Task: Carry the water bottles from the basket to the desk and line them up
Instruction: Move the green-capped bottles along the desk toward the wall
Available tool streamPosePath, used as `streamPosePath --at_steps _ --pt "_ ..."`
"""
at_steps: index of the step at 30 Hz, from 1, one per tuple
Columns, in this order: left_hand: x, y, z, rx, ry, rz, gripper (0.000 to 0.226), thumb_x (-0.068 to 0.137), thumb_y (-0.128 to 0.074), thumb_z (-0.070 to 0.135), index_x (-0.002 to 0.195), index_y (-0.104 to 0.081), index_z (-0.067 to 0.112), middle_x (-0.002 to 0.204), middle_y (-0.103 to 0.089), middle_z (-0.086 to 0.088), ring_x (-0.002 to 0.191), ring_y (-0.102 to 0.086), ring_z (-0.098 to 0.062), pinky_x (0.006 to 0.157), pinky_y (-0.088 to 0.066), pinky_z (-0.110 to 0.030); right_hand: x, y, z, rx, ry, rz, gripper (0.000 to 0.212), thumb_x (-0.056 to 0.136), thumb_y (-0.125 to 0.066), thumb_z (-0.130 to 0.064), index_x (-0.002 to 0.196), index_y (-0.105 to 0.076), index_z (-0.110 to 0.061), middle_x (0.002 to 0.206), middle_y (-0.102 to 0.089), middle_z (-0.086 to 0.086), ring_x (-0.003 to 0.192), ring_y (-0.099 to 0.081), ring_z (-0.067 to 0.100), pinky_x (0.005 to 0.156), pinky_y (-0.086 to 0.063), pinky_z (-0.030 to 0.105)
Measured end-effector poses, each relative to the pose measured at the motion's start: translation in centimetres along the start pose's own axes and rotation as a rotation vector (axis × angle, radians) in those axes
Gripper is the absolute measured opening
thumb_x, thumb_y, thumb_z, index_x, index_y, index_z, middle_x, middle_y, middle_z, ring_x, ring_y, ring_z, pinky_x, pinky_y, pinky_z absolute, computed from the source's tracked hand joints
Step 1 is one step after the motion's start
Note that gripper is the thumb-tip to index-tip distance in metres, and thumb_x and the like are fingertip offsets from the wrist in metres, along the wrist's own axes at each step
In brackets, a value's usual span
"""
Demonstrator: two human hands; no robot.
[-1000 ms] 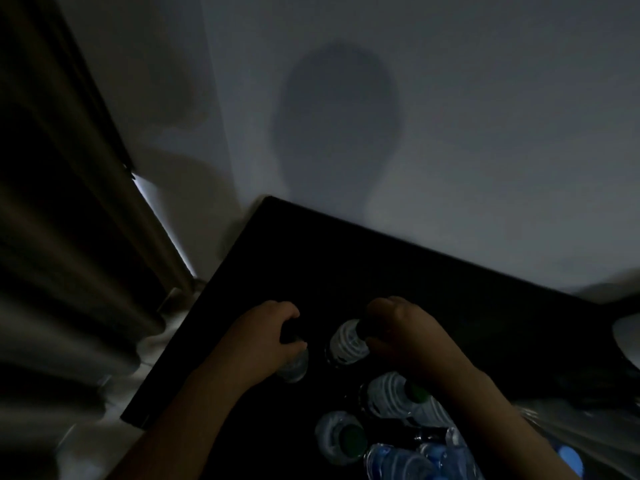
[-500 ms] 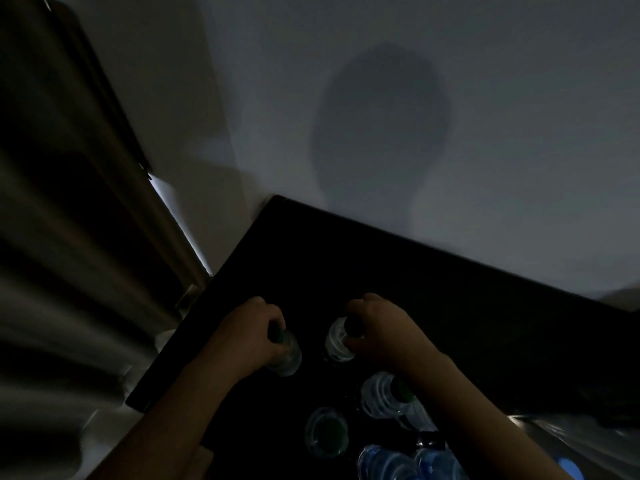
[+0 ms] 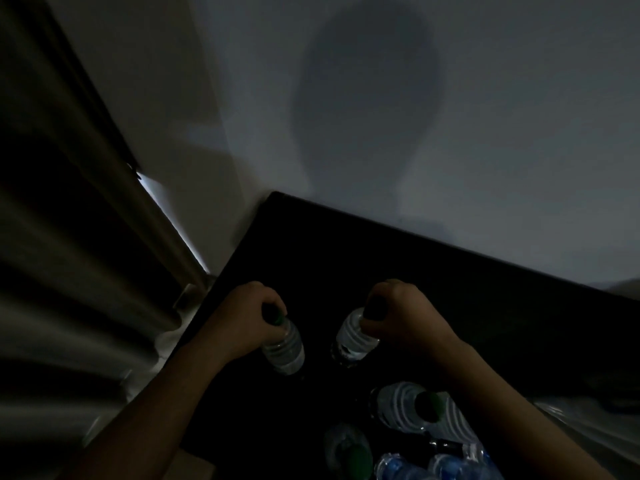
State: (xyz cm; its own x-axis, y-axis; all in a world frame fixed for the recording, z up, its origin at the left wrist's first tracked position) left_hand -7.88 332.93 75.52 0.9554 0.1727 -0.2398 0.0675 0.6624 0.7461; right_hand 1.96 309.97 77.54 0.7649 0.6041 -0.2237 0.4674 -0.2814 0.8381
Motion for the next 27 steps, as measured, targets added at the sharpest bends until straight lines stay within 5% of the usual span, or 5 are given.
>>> streamPosePath --at_steps 5,9,14,23,27 --pt "2.6 2.3 -0.8 0.004 -0.108 0.002 0.026 0.058 -0.079 0.017 0.077 -0.067 0.032 0.088 -0.059 0.009 0.079 -0.058 -0.004 0.069 -0.043 -0.015 2.2 2.3 -1.4 -0.008 -0.041 0.097 0.014 0.068 -0.073 -0.021 0.075 -0.065 -0.013 0.082 -0.056 0.002 0.071 -0.058 0.017 0.063 -0.048 0.031" --pt "6.3 5.3 -0.9 0.033 -0.201 0.021 0.036 0.050 -0.064 0.041 0.081 -0.074 0.027 0.087 -0.064 0.008 0.083 -0.063 -0.011 0.075 -0.046 -0.021 4.2 3.9 -2.1 -0.034 -0.084 0.133 0.015 0.068 -0.075 -0.021 0.077 -0.067 -0.013 0.083 -0.059 0.002 0.072 -0.059 0.016 0.064 -0.048 0.029" --pt "12.0 8.8 0.1 0.051 -0.256 0.034 0.022 0.063 -0.079 0.014 0.084 -0.074 0.016 0.082 -0.064 0.005 0.078 -0.058 -0.008 0.066 -0.044 -0.015 6.7 4.8 -2.8 -0.036 -0.101 0.183 0.016 0.066 -0.076 -0.021 0.078 -0.069 -0.013 0.082 -0.061 0.003 0.072 -0.061 0.018 0.064 -0.049 0.031" --pt "20.8 10.5 0.2 0.124 -0.295 0.102 0.022 0.059 -0.078 0.022 0.079 -0.074 0.014 0.076 -0.069 -0.003 0.074 -0.062 -0.019 0.063 -0.037 -0.021 9.7 5.9 -3.8 -0.009 -0.137 0.196 0.012 0.069 -0.075 -0.019 0.077 -0.071 -0.012 0.077 -0.068 0.001 0.068 -0.064 0.010 0.061 -0.051 0.028" --pt "23.4 10.5 0.4 0.125 -0.262 0.107 0.022 0.062 -0.079 0.021 0.080 -0.074 0.010 0.081 -0.070 -0.007 0.076 -0.063 -0.020 0.065 -0.046 -0.025 10.7 5.9 -3.3 -0.008 -0.146 0.193 0.013 0.068 -0.076 -0.020 0.078 -0.071 -0.014 0.079 -0.067 0.000 0.069 -0.064 0.011 0.063 -0.053 0.030"
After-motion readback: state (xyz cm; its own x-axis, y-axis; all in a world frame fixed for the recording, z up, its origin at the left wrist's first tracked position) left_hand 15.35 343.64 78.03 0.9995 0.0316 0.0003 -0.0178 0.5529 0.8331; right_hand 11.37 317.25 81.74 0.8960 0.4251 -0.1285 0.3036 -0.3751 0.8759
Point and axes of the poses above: each hand's wrist, its own x-axis towards the middle knuckle, its own y-axis out of the back of the hand, z = x × y, the point moved 3 cm from there along x, towards the middle knuckle
